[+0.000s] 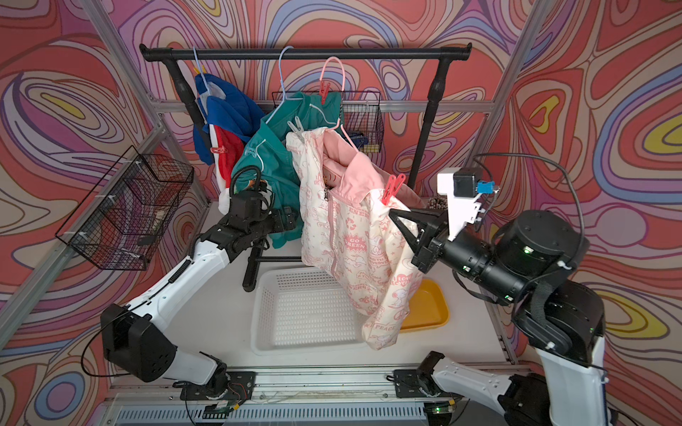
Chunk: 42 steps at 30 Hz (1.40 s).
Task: Remove the clothespins securing jackets to the hanger
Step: Place the hanger in the basket.
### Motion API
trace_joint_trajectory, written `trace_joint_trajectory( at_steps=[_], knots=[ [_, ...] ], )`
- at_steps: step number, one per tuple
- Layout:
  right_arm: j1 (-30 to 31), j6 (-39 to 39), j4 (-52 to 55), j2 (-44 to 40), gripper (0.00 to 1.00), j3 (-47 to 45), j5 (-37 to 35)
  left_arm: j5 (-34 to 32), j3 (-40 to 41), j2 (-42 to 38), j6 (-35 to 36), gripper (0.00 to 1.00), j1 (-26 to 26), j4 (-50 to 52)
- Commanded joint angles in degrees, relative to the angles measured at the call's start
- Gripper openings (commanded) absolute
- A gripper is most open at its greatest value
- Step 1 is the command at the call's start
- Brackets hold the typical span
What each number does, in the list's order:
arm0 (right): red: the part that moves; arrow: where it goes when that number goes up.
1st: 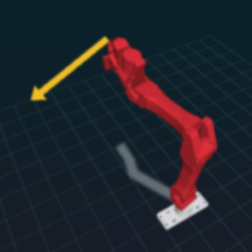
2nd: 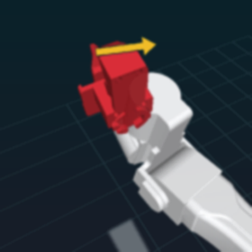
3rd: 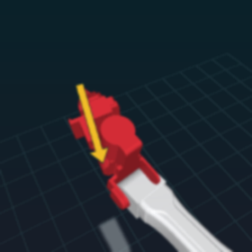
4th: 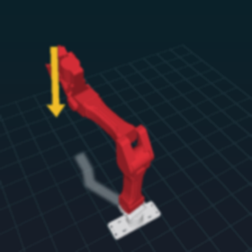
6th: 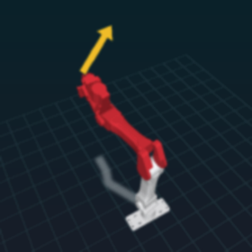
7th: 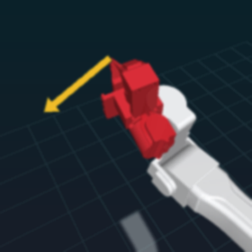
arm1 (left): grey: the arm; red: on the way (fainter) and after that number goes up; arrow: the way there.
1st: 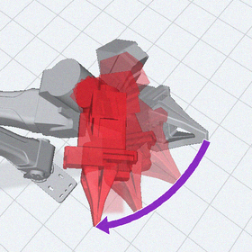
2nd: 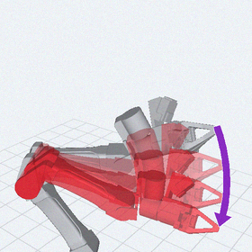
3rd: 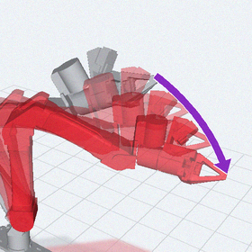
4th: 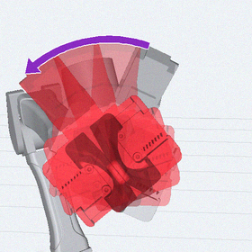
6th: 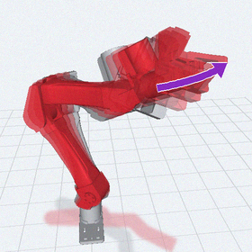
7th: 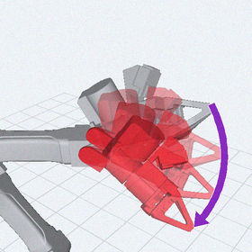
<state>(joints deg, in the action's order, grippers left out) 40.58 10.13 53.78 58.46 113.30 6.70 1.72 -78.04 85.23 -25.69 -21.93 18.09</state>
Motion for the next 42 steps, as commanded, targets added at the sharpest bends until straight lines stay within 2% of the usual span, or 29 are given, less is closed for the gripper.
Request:
trace_joint_trajectory(
  at_steps=[1, 13, 20, 26, 29, 35, 42],
  knots=[
    [0.3, -0.6, -8.2, -1.5, 0.0, 2.8, 5.9, 1.1, -4.0, 1.4, 0.5, 1.0, 1.0, -0.4],
    [0.3, -1.1, -6.3, -2.5, 0.0, 4.7, 13.4, 1.7, -6.9, 2.6, 1.1, 1.0, 7.8, 1.4],
    [0.3, -2.2, -6.3, -2.8, 0.0, 3.8, 14.8, -2.3, -7.6, 1.5, 2.0, 1.0, 8.6, 3.9],
    [0.3, -2.9, -9.5, -2.3, 0.0, -1.2, 14.9, 1.4, -3.5, -2.2, 2.6, 1.0, 8.0, 4.9],
    [0.3, -3.3, -11.1, -0.7, 0.0, -1.9, 15.9, 3.6, -0.9, -4.5, 4.0, 1.0, 5.7, 5.2],
    [0.3, -3.6, -16.2, 2.2, 0.0, -4.6, 17.7, -1.0, 2.3, -10.6, 0.9, 1.0, 0.7, 11.9],
    [0.3, -1.6, -25.2, 6.0, 0.0, -9.4, 22.5, -3.0, 6.4, -17.3, -1.9, 1.0, 0.6, 16.7]
  ],
)
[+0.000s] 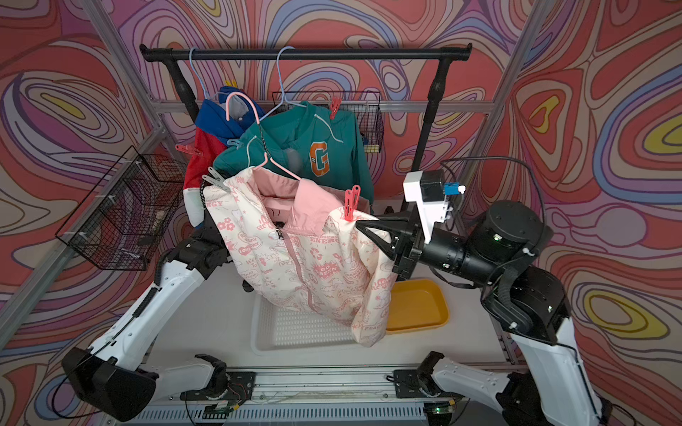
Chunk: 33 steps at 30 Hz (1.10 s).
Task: Remove the clothespins securing jackets to the hanger
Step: Place the hanger in the basket.
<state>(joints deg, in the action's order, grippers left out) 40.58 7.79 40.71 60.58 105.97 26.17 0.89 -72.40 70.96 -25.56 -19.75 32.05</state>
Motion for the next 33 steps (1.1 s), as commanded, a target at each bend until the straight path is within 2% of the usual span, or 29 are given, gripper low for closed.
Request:
trace_joint_trajectory(
  at_steps=[1, 10, 22, 27, 33],
  knots=[
    [0.3, 1.0, -13.4, 4.2, 0.0, -2.9, 3.6, -2.5, 1.1, -3.7, -2.1, 1.0, -1.6, 3.0],
    [0.3, 2.3, -25.1, 5.6, 0.0, -14.1, 6.8, -7.9, 4.5, -8.2, -1.6, 1.0, -1.6, 6.3],
    [-0.5, -0.5, -30.8, 2.3, 0.0, -27.3, 4.7, -6.5, 8.9, -8.1, -1.6, 1.0, -1.6, 4.4],
    [-2.1, 0.1, -34.5, 0.3, 0.0, -33.8, 6.1, -5.2, 9.4, -6.6, -1.6, 1.0, -1.8, 3.8],
    [-4.3, 1.4, -35.8, -3.6, 0.0, -40.8, 6.8, -6.4, 10.2, -5.5, -1.7, 1.0, -4.5, 3.2]
  ],
)
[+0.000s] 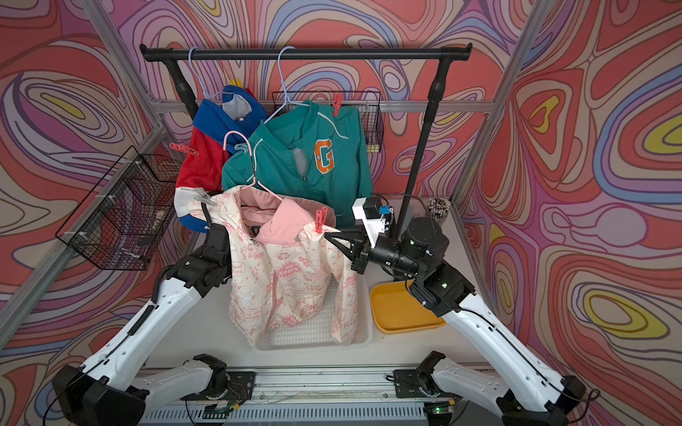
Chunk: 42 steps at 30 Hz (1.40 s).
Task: Remove the clothespins securing jackets to the hanger
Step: Place the hanger in the basket.
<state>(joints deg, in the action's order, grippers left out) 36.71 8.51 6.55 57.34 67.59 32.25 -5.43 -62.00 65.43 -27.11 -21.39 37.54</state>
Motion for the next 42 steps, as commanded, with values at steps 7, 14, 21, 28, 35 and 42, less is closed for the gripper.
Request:
trace_joint_trajectory(
  at_steps=[7, 14, 21, 28, 35, 42],
  knots=[
    [-4.1, 2.4, 0.8, -8.0, 0.0, -10.8, -0.6, -1.2, 1.5, 0.5, -0.7, 1.0, -4.7, -3.0],
    [-4.8, 6.2, 0.9, -14.1, 0.0, -19.1, -3.2, -2.4, 1.8, 2.9, -1.2, 1.0, -7.8, -3.8],
    [-4.8, 8.2, 2.0, -16.8, 0.0, -23.2, -5.5, -4.0, 2.0, 5.6, -1.7, 1.0, -11.1, -5.3],
    [-4.8, 11.5, 5.0, -21.6, 0.0, -26.7, -9.1, -6.0, 2.4, 8.9, -2.7, 1.0, -15.5, -6.7],
    [-4.8, 13.9, 9.5, -28.3, 0.0, -28.4, -12.4, -10.7, 2.0, 12.0, -2.3, 1.0, -21.9, -6.6],
    [-4.7, 14.4, 10.3, -28.8, 0.0, -29.0, -12.2, -8.1, 5.8, 15.9, -5.2, 1.0, -22.7, -10.7]
  ],
)
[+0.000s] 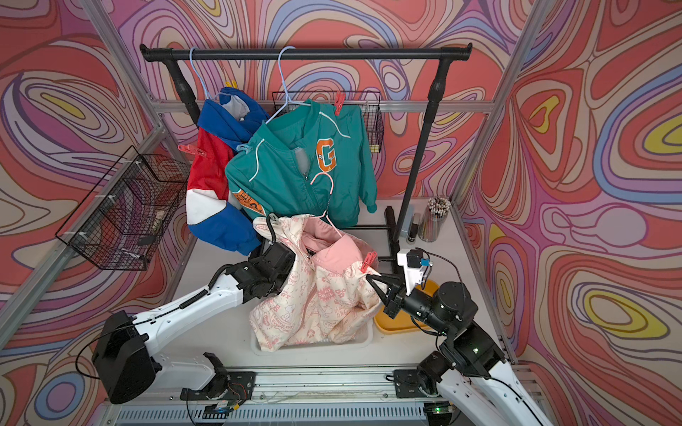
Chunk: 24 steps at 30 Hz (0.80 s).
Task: Remove the clothespins securing jackets to the hanger
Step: Place the hanger in the basket.
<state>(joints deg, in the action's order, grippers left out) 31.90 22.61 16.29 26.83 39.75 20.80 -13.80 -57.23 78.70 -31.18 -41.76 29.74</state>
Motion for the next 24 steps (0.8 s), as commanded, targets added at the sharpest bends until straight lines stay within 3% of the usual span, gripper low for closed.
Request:
trace_joint_trajectory(
  at_steps=[1, 13, 17, 24],
  knots=[
    [0.0, 0.2, 0.6, 2.2, 0.0, -1.2, -0.5, 0.7, 1.0, 3.5, -1.5, 1.0, -2.3, -2.6],
    [0.1, 0.1, -0.8, 1.7, 0.0, -5.2, 0.3, 0.6, 9.2, 2.6, -6.7, 1.0, -2.4, -4.6],
    [0.1, -1.0, 0.0, 2.4, 0.0, -4.0, 0.3, 1.6, 11.4, 5.0, -7.3, 1.0, -4.3, -11.2],
    [0.1, -2.3, 3.4, 0.9, 0.0, -0.4, -3.2, 0.5, 8.9, 7.7, -7.0, 1.0, -9.1, -14.2]
  ],
)
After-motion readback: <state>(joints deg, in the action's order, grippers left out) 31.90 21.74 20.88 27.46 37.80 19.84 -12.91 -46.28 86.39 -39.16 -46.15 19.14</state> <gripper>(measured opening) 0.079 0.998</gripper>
